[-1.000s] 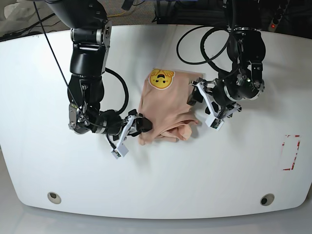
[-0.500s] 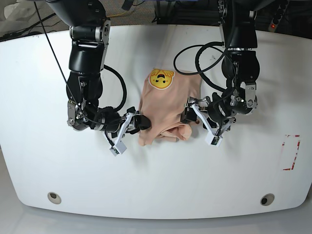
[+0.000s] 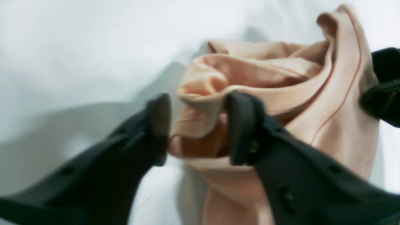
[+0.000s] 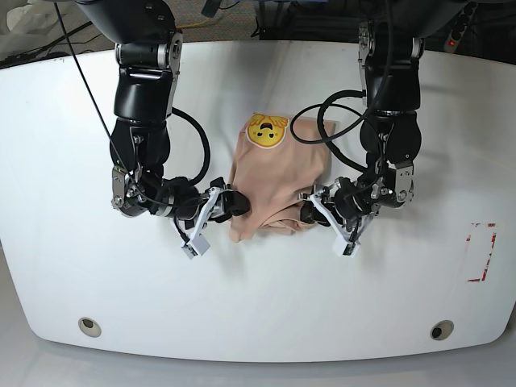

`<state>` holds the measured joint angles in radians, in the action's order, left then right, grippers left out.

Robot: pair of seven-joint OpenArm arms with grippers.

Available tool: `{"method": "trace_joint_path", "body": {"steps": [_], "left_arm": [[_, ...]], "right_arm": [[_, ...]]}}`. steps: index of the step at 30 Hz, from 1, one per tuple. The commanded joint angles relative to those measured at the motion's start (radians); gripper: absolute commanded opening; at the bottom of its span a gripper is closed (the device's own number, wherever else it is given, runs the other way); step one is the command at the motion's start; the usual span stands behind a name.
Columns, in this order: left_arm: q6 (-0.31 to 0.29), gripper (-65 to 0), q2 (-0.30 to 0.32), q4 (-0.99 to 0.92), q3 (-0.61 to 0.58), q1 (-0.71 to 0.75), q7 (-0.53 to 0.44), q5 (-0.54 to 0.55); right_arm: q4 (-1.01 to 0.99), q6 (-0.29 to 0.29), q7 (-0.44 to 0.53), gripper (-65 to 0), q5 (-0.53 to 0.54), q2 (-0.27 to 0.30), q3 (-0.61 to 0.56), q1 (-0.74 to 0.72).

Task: Fold the T-shirt properly
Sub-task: 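Move both grippers to the bundle's hem edge and grasp it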

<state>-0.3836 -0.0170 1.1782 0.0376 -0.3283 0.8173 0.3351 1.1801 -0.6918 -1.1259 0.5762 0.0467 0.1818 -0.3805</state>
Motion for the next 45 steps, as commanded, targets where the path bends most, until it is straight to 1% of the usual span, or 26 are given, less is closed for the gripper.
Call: {"method": "trace_joint_path", "body": {"steps": [1,3,5,9,17,21,23,26,28,30,31,34,35,36,40,45], "left_arm": [[-0.033,-53.8,-0.002,-0.001,-0.014,-0.045,-0.023,0.012],[-0.047,-57.9,-0.002,-0.005,-0.02,-0.056,-0.023,0.014],[-0.05,-59.3,-0.004,-0.001,-0.02,-0.062,-0.019,0.015],[-0.051,-59.4,-0.021,0.001,-0.02,-0.088,-0.017,0.017],[-0.051,-59.4,-0.022,0.001,-0.018,-0.133,-0.011,0.017],[-0.051,-58.7,-0.019,0.01,-0.018,-0.128,0.003,0.015],[-0.051,-58.5,-0.016,0.035,-0.018,-0.128,0.027,0.012],[-0.051,-51.7,0.016,0.07,-0.018,-0.124,0.089,0.012],[-0.051,-43.5,0.032,0.102,-0.018,-0.102,0.116,0.014],[-0.051,-36.1,0.041,0.127,-0.018,-0.082,0.119,0.011],[-0.048,-31.5,0.048,0.133,-0.018,-0.068,0.118,0.009],[-0.048,-24.6,0.079,0.131,-0.02,-0.05,0.116,0.009],[-0.047,-24.0,0.081,0.131,-0.02,-0.048,0.109,0.009],[-0.047,-24.2,0.081,0.13,-0.021,-0.044,0.098,0.009],[-0.047,-24.2,0.078,0.102,-0.023,-0.015,0.06,0.009],[-0.047,-24.2,0.071,0.033,-0.025,-0.012,0.001,0.009]], "right_arm": [[0.021,-0.006,0.023,-35.8,0.021,0.003,0.002,-0.03],[0.021,-0.006,0.023,-35.8,0.021,0.003,0.002,-0.03],[0.021,-0.006,0.023,-35.8,0.021,0.003,0.002,-0.03],[0.021,-0.006,0.023,-35.8,0.021,0.003,0.003,-0.03],[0.021,-0.006,0.023,-35.8,0.021,0.003,0.003,-0.031],[0.021,-0.006,0.023,-35.8,0.021,0.003,0.003,-0.031],[0.028,-0.006,0.022,-35.8,0.023,0.003,0.003,-0.031],[0.065,-0.006,0.022,-35.7,0.02,0.003,0.002,-0.031],[0.088,-0.006,0.02,-32.5,0.02,0.003,-0.001,-0.031],[0.1,-0.006,0.02,-26.3,0.018,0.003,-0.001,-0.031],[0.1,-0.006,0.02,-21.4,0.017,0.003,-0.001,-0.035],[0.094,-0.006,0.027,-11.9,0.015,0.003,0.0,-0.053],[0.088,-0.006,0.04,-9.0,0.012,0.005,0.0,-0.062],[0.077,-0.006,0.057,-7.6,0.0,0.011,-0.001,-0.064],[0.008,-0.006,0.114,-6.8,-0.063,0.011,-0.001,-0.087],[-0.111,-0.006,0.171,-6.7,-0.074,0.014,-0.001,-0.119]]}}
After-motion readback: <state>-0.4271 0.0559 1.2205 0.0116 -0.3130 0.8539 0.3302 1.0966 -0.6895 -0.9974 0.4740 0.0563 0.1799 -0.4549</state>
